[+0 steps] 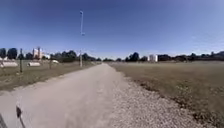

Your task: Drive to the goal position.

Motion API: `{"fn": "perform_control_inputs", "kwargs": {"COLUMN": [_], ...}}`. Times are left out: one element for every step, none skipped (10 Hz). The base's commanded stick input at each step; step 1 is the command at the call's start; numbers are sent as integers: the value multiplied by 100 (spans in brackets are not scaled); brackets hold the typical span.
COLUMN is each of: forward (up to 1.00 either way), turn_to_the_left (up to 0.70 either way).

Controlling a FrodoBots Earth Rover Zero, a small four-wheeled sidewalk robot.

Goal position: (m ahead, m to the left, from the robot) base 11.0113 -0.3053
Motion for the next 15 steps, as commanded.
{"fn": "perform_control_inputs", "kwargs": {"forward": [69,69,69,69,69,69,69,69,69,69,69,69,69,69,69], "turn_to_the_left": [3,3,3,3,3,3,3,3,3,3,3,3,3,3,3]}}
